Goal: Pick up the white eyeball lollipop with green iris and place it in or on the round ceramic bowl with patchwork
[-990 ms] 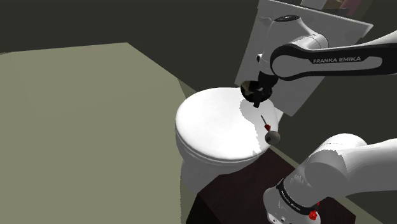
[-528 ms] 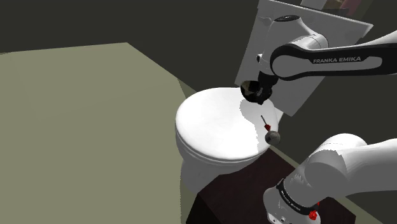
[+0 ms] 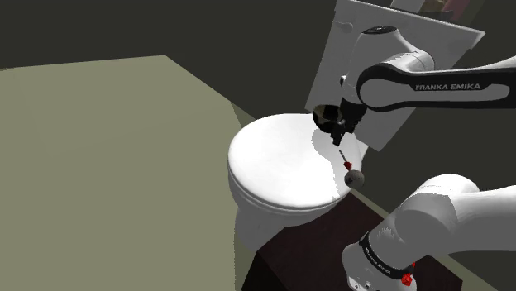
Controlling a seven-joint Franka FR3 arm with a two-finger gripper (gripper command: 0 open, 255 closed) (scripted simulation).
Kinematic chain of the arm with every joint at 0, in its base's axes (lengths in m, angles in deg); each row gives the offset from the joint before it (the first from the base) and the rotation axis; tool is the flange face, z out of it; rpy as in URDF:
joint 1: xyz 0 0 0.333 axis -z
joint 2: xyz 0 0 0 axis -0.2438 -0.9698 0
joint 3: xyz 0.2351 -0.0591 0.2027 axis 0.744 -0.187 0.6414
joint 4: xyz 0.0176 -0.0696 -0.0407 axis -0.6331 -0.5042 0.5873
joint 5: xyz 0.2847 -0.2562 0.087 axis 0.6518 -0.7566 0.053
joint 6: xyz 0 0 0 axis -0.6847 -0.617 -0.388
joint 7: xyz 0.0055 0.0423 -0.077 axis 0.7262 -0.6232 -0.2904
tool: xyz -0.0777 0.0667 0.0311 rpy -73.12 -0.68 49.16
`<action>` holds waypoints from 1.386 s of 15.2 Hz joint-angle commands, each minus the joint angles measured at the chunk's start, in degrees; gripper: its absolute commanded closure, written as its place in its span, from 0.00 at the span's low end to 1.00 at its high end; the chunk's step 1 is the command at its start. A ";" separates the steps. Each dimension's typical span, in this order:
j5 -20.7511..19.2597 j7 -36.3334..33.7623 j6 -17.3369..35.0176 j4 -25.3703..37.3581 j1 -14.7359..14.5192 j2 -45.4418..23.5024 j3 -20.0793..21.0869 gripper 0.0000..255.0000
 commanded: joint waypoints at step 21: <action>2.64 -12.91 3.16 -15.65 4.17 11.53 1.77 1.00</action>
